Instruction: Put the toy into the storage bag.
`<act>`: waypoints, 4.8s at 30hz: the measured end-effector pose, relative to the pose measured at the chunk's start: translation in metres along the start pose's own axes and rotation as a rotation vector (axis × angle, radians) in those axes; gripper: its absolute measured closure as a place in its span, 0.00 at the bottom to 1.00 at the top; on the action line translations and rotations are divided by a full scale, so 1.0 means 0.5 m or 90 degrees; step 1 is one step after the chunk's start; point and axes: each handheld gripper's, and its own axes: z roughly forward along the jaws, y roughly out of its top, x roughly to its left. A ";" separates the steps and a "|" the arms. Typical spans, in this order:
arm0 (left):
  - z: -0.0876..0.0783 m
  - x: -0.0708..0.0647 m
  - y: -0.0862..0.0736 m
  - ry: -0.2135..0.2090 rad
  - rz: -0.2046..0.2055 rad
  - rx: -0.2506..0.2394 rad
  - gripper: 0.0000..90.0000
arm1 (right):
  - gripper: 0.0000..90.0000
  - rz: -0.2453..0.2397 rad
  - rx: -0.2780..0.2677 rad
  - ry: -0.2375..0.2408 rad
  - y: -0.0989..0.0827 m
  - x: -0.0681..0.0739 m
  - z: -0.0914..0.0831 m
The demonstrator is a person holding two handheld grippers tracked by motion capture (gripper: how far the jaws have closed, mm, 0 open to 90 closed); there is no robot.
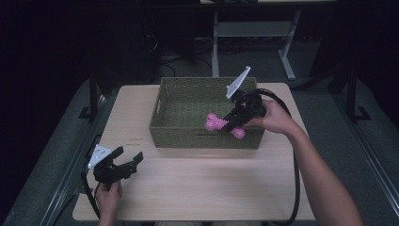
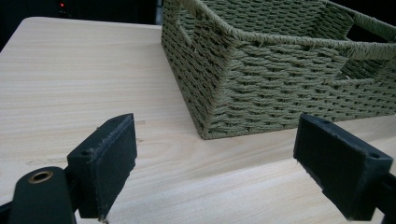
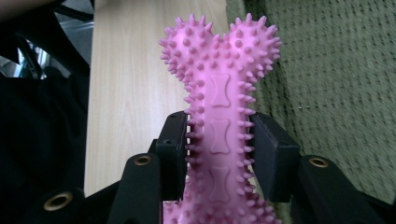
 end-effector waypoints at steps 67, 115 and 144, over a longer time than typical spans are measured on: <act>0.004 0.003 0.000 -0.003 0.002 0.005 0.14 | 0.64 0.090 0.056 0.001 -0.014 -0.182 0.078; 0.008 0.000 0.001 -0.007 0.004 0.005 0.14 | 0.58 0.115 0.079 0.003 -0.046 -0.184 0.121; 0.008 -0.003 0.000 -0.007 0.004 0.006 0.14 | 0.46 0.120 0.021 -0.066 -0.044 -0.136 0.041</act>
